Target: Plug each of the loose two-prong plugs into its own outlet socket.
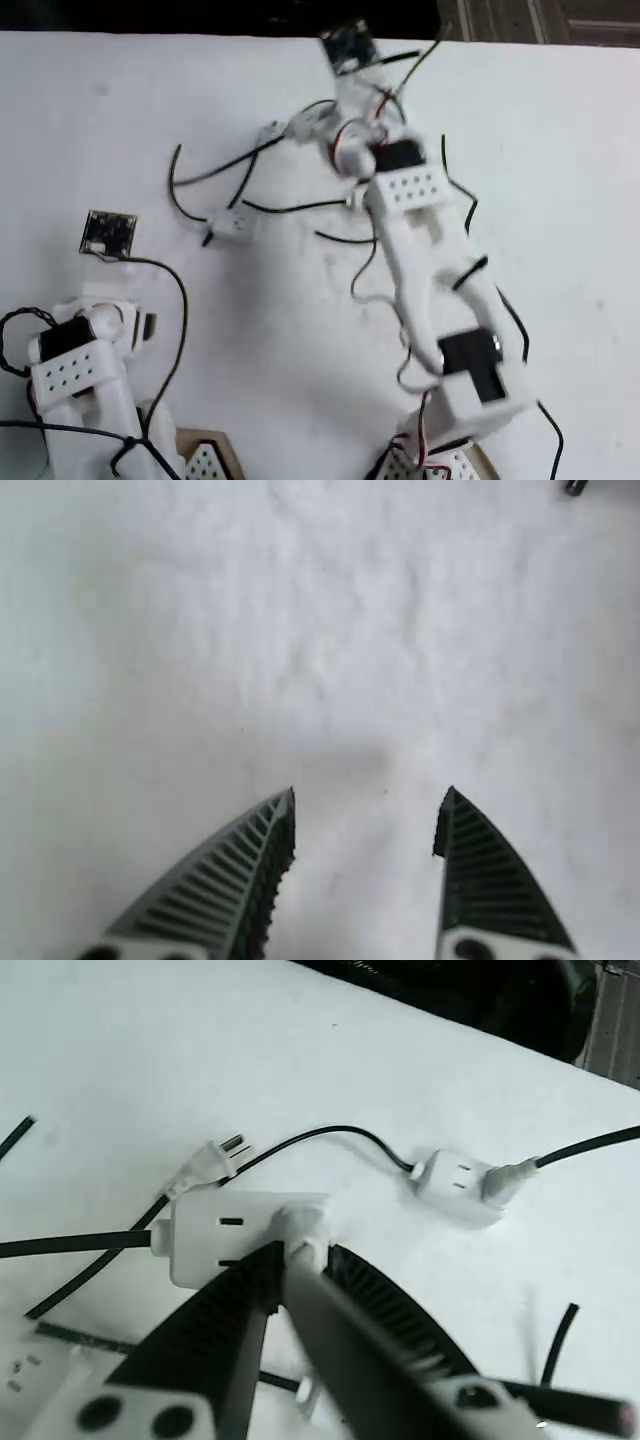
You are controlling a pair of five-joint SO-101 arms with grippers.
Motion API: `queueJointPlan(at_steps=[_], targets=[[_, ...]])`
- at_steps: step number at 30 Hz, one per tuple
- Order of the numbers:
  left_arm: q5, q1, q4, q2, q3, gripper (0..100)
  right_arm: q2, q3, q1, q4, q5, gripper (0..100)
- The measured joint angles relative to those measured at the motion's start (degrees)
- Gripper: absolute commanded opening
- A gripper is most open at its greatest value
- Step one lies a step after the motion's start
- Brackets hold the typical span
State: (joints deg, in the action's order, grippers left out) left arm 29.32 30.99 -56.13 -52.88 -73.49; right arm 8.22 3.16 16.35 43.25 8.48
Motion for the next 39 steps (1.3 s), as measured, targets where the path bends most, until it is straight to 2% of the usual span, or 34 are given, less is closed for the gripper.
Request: queueJointPlan(at_steps=[12, 18, 20, 25, 33, 39], targets=[[0.0, 0.0, 0.0, 0.0, 0.0, 24, 19.0, 24.3, -10.4, 14.5, 3.9, 3.1], [0.0, 0.0, 0.0, 0.0, 0.0, 24, 21.5, 27.4, -10.0, 16.6, 3.9, 26.4], [0.0, 0.0, 0.0, 0.0, 0.0, 24, 21.5, 27.9, -10.1, 18.0, 3.9, 29.1], [0.0, 0.0, 0.0, 0.0, 0.0, 24, 21.5, 30.8, -9.0, 25.1, 3.9, 28.2], [0.0, 0.0, 0.0, 0.0, 0.0, 24, 10.7, 32.4, 1.5, 39.6, 3.9, 15.7], [0.0, 0.0, 0.0, 0.0, 0.0, 24, 6.9, 32.4, 6.2, 51.9, 3.9, 15.2]])
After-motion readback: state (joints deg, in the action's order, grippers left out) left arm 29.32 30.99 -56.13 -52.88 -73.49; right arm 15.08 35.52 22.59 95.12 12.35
